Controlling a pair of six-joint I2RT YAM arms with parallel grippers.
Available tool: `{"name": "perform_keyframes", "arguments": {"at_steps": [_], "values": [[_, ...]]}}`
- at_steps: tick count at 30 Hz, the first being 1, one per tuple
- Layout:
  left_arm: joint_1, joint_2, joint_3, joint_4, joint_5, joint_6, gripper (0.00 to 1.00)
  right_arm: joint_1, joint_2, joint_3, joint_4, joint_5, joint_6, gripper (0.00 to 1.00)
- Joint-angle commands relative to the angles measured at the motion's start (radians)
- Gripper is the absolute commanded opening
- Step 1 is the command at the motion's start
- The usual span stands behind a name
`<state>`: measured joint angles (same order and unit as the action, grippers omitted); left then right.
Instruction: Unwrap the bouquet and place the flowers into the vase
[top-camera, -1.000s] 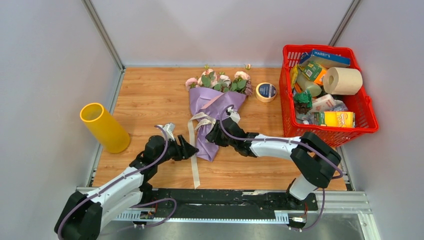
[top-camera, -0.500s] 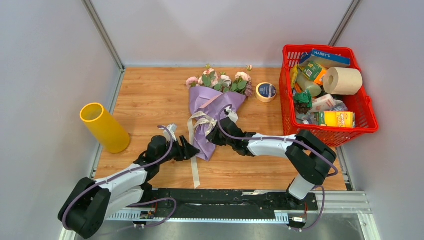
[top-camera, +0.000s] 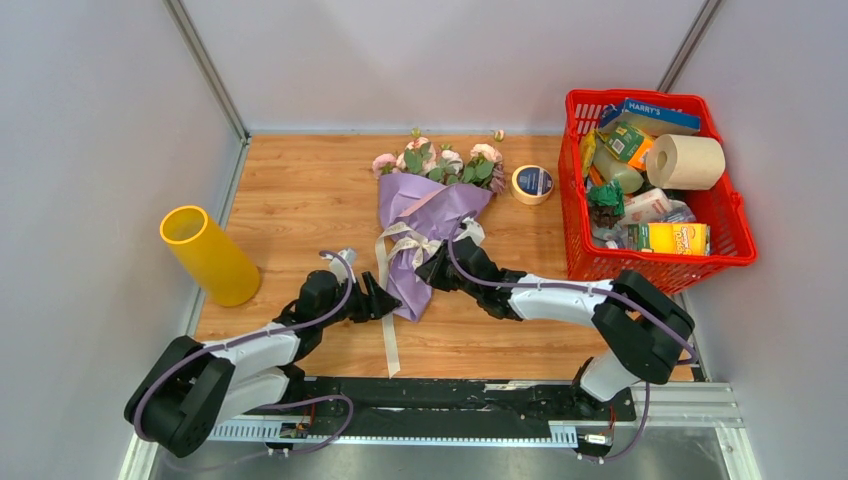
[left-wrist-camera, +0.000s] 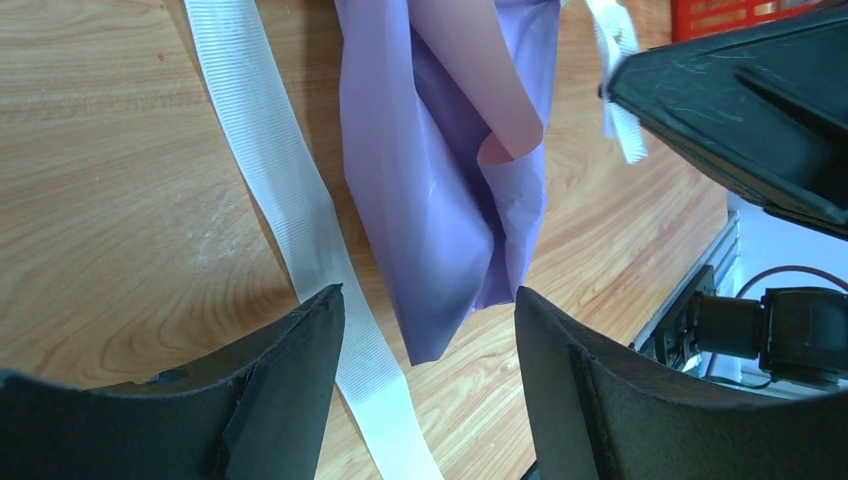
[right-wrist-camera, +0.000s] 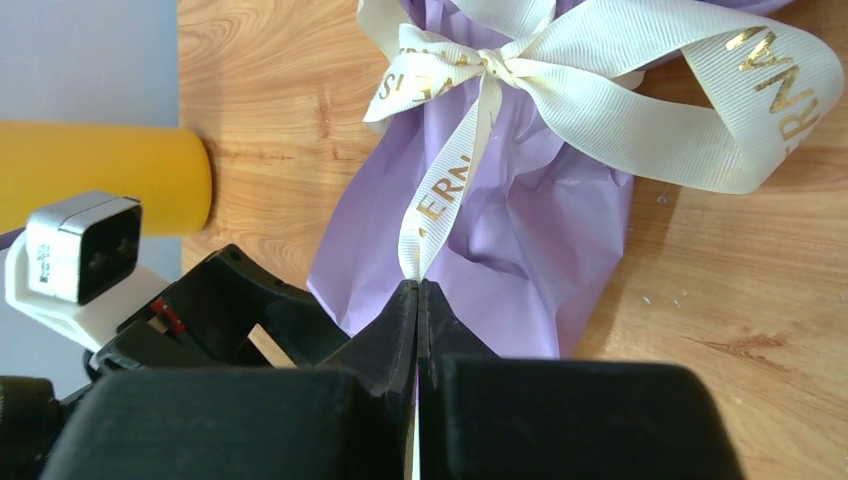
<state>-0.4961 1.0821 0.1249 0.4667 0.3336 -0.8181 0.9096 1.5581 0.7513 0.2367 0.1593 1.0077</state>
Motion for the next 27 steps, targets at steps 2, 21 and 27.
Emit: {"name": "perform_keyframes", "arguments": {"at_steps": [2,21,27], "values": [[-0.004,0.03,0.022,0.07,-0.013,0.039,0.71,0.005,-0.053,-0.017,0.09,0.005,-0.021,0.0],[-0.013,0.107,-0.013,0.151,0.004,-0.026,0.0,-0.038,-0.134,0.011,-0.016,0.077,0.008,0.0],[-0.012,0.076,-0.007,0.072,-0.036,-0.001,0.0,-0.087,-0.196,0.034,-0.069,0.124,-0.043,0.0]]}}
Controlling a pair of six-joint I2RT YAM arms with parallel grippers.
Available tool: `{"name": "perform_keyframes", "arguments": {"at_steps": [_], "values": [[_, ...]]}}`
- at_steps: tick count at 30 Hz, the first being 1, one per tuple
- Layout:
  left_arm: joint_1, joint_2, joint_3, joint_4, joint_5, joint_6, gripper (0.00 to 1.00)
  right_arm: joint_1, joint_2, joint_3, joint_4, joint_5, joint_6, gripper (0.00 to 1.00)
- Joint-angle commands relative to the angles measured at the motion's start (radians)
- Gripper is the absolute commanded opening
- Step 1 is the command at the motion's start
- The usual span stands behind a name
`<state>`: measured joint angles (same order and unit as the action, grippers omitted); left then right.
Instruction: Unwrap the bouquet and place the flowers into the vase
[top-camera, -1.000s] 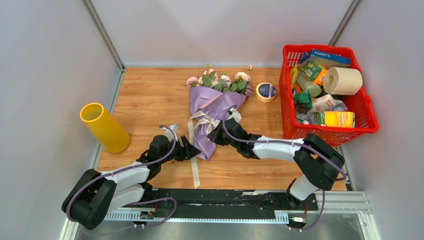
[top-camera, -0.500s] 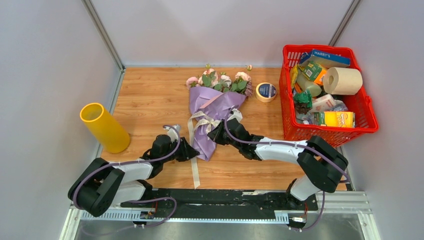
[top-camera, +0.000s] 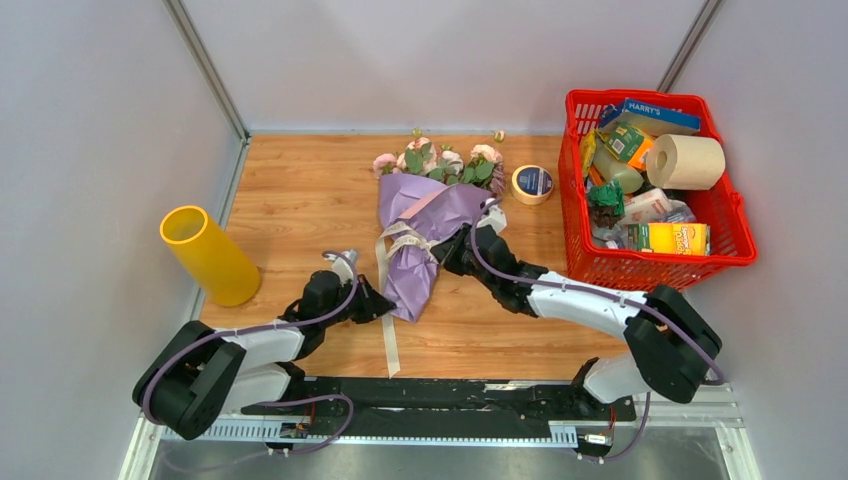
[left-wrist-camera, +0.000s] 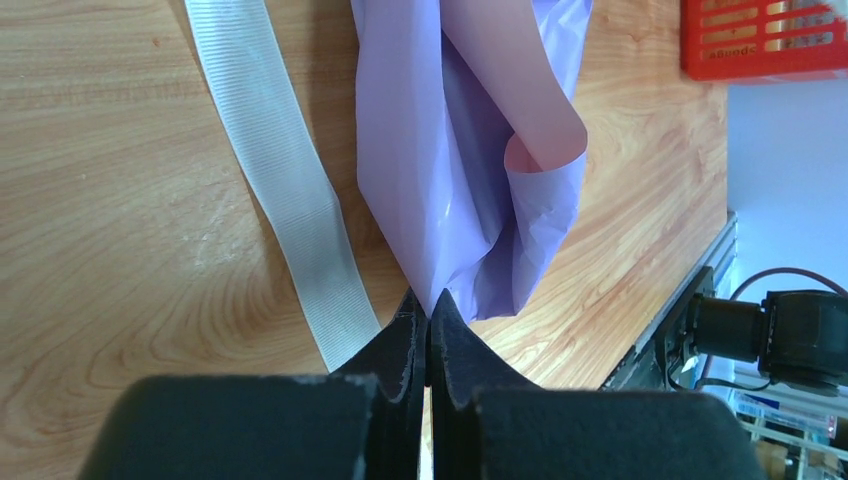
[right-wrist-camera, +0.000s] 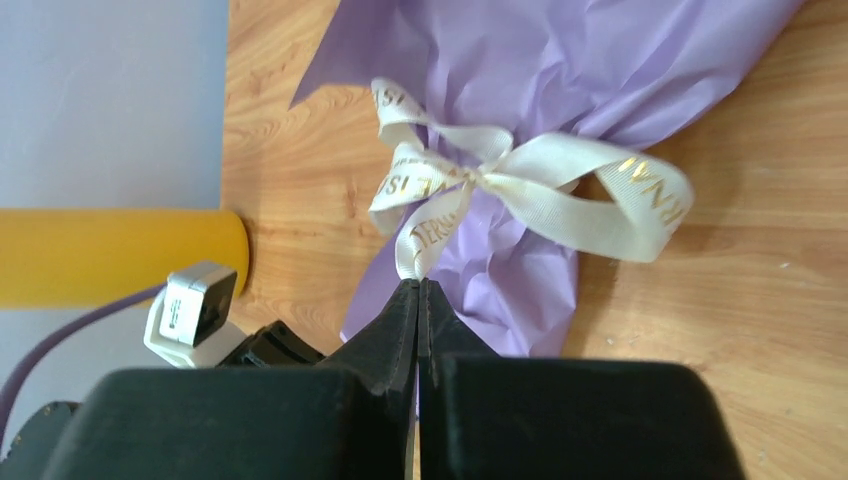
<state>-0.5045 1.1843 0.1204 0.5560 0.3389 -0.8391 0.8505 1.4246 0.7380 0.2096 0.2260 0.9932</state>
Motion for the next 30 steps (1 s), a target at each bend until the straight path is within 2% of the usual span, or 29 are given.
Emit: {"name": "perform_keyframes", "arguments": {"at_steps": [1,13,23,30], "values": [[-0.003,-0.034,-0.004,-0.033,-0.044,0.021,0.0,-0.037,-0.075,0.052,-0.055,0.067,-0.039,0.0],[-0.005,-0.081,-0.039,-0.077,-0.103,0.029,0.0,-0.145,-0.208,0.123,-0.133,0.127,-0.189,0.0],[-0.003,-0.08,-0.045,-0.082,-0.115,0.032,0.0,-0.163,-0.242,0.182,-0.13,0.131,-0.26,0.0],[-0.005,-0.083,-0.053,-0.097,-0.13,0.031,0.0,-0.209,-0.194,0.313,-0.162,0.151,-0.291,0.0]]}}
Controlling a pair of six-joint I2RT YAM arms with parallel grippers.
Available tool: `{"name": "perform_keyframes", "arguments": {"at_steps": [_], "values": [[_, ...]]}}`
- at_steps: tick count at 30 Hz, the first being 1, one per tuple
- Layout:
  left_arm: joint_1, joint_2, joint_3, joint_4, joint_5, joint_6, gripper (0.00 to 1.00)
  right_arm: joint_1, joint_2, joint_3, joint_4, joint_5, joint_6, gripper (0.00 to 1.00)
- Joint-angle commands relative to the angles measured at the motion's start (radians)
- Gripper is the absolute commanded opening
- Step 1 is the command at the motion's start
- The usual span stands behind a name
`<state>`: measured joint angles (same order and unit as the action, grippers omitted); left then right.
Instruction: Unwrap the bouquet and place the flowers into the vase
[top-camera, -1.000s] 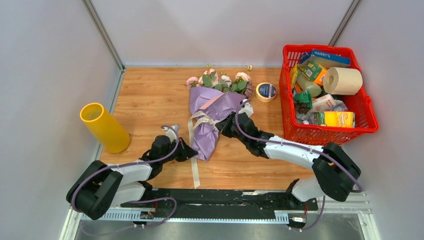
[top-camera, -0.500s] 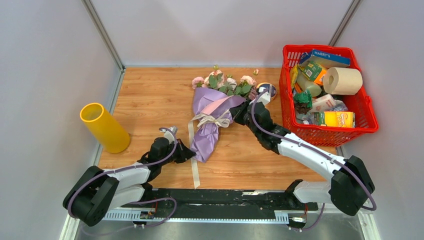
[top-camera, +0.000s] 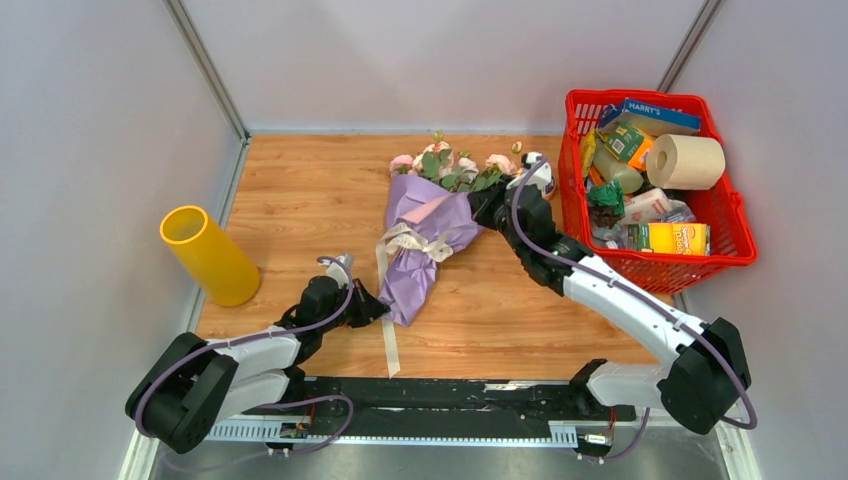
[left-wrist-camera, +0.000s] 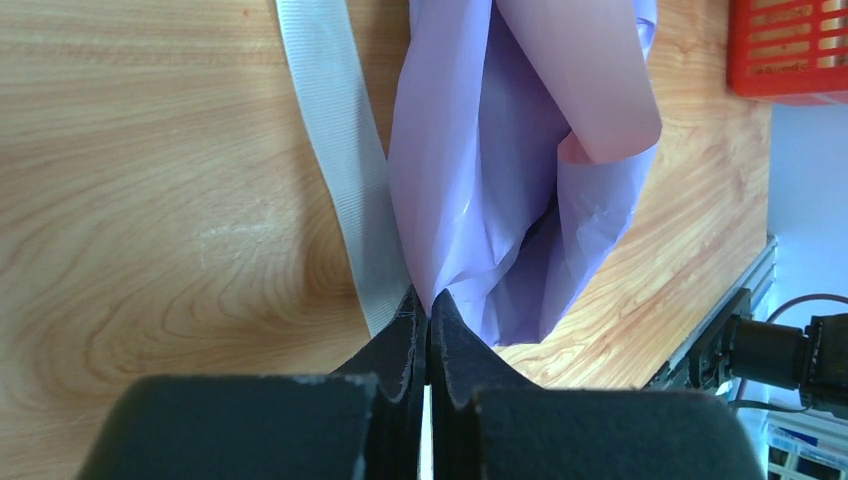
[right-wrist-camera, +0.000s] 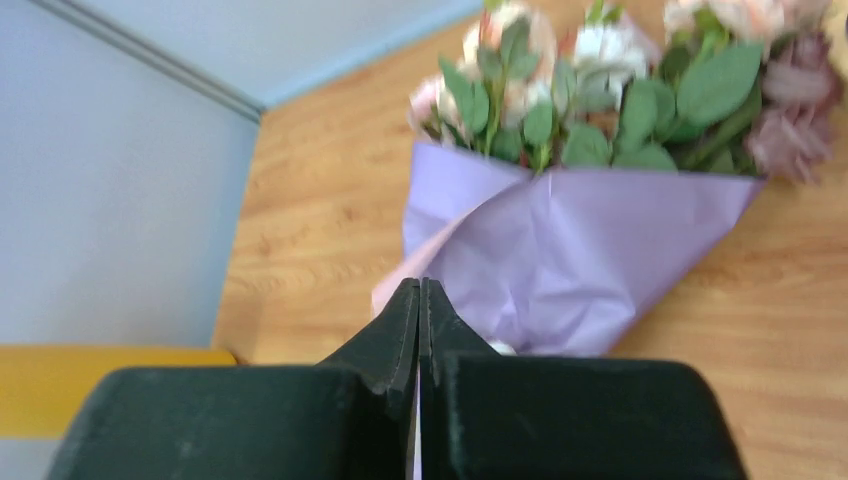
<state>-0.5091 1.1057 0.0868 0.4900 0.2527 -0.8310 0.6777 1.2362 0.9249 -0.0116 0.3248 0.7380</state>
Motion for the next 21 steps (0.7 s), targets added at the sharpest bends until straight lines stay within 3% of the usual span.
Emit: {"name": "perform_keyframes", "arguments": {"at_steps": [1,8,12,17,21], "values": [[0.001,-0.006,-0.018,-0.033,-0.044,0.021,0.0,-0.041,0.003,0.14,0.059,0.056,-0.037,0.0],[0.0,-0.017,-0.022,-0.054,-0.055,0.015,0.0,-0.046,0.052,0.242,0.064,0.054,-0.072,0.0],[0.0,-0.035,-0.033,-0.044,-0.043,0.007,0.0,-0.046,0.083,0.241,0.067,-0.152,-0.153,0.0],[-0.012,-0.087,-0.073,0.019,-0.038,-0.023,0.0,-0.029,0.112,0.07,0.047,-0.363,0.026,0.31],[-0.025,-0.122,-0.078,0.03,-0.036,-0.028,0.0,0.035,0.182,-0.015,0.085,-0.411,0.083,0.4]]}}
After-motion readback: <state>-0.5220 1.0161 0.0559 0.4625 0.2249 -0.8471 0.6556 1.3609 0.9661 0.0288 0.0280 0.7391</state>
